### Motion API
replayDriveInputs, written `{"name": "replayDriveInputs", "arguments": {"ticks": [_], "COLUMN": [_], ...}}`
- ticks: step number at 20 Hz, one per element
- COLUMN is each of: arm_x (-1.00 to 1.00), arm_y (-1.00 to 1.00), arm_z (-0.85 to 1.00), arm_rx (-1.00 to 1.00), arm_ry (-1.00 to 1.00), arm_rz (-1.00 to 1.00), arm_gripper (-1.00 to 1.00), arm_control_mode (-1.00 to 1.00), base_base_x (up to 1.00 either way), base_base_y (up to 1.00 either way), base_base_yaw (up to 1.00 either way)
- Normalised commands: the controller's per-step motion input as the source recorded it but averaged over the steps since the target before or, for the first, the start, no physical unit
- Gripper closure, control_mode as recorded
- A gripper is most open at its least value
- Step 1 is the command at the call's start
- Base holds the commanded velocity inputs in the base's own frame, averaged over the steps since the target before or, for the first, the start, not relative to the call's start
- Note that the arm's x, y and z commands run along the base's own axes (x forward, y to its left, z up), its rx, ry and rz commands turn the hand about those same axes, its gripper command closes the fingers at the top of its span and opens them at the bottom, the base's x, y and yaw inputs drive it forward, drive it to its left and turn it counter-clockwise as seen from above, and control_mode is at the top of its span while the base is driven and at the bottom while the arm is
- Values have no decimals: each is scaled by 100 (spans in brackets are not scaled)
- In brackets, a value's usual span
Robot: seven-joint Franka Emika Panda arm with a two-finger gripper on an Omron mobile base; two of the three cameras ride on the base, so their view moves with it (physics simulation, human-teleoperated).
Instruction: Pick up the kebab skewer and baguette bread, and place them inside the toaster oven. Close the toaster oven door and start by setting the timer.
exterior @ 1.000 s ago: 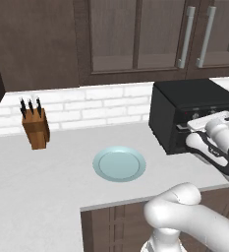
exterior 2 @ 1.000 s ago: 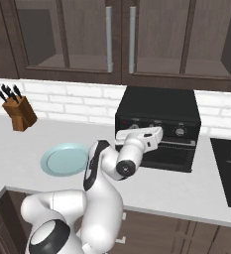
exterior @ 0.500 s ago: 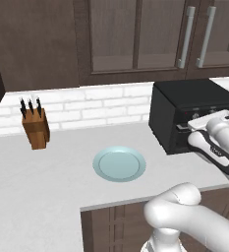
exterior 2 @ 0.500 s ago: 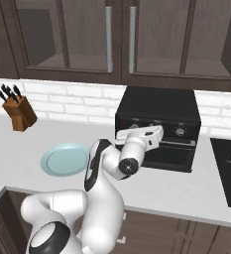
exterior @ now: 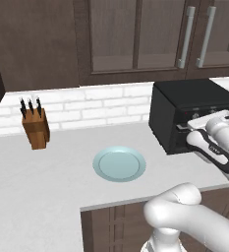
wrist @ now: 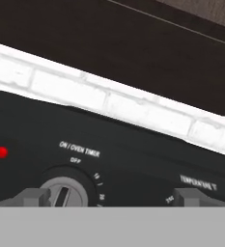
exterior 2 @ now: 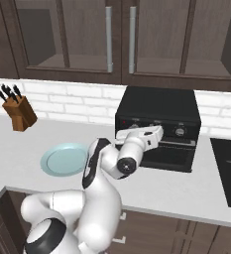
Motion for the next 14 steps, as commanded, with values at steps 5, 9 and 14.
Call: {"name": "replayDriveInputs", "arguments": {"ticks": [5, 9, 14], "arm_x": [7, 0, 0], "arm_y": [0, -1, -3], "arm_z": [0, -2, -3], "arm_rx": [5, 6, 7], "arm_ry": [-1, 0, 0], "arm_rz": [-6, -1, -1], "arm_gripper": [-100, -100, -100], "arm_control_mode": [-100, -100, -100], "base_base_x": [0, 0, 0], "base_base_y": [0, 0, 0], "base_base_yaw": [0, 0, 0]}}
